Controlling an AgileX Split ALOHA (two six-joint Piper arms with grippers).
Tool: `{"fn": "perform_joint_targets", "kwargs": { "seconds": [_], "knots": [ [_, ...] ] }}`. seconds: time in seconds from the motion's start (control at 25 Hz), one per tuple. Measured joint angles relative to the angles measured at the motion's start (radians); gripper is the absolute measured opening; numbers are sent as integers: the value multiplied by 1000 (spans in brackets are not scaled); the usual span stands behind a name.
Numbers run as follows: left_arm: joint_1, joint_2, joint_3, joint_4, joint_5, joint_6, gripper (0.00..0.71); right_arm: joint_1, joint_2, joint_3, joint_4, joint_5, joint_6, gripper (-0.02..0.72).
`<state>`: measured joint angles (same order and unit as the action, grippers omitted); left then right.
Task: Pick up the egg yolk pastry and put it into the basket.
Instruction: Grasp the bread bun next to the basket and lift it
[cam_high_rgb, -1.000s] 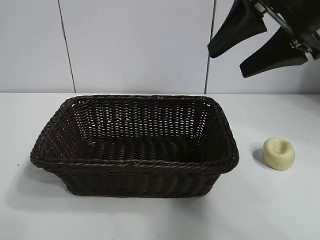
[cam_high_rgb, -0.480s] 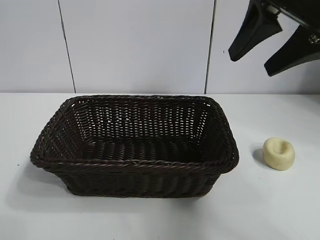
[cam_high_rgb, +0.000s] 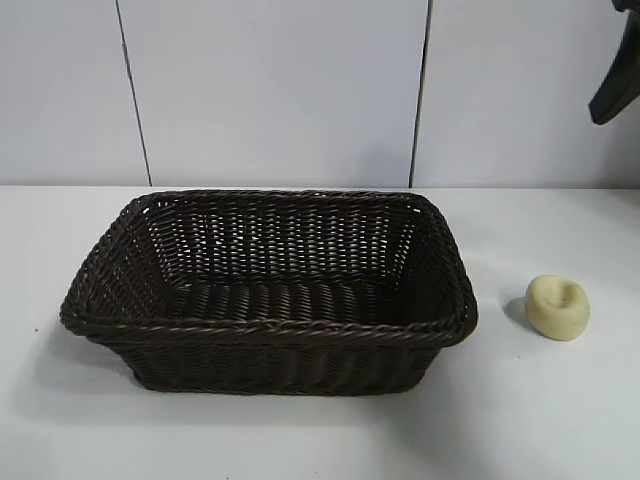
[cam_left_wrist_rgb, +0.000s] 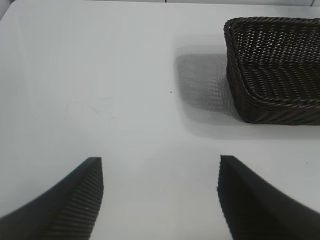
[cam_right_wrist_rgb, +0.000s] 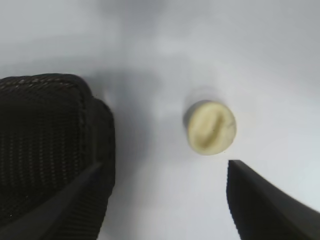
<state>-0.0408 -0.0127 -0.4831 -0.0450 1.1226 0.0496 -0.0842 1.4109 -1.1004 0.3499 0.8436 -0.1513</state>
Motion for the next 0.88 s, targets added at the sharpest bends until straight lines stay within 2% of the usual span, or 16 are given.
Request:
{"fn": "perform_joint_targets", "kwargs": {
  "seconds": [0.32, 0.52, 0.88],
  "knots": [
    [0, 0, 0, 0, 0, -1, 479, 0, 79, 0, 6, -3, -6, 489],
    [0, 0, 0, 0, 0, -1, 479, 0, 191, 0, 30, -63, -6, 489],
    [0, 0, 0, 0, 0, -1, 479, 0, 393, 0, 35, -141, -6, 489]
  ]
}}
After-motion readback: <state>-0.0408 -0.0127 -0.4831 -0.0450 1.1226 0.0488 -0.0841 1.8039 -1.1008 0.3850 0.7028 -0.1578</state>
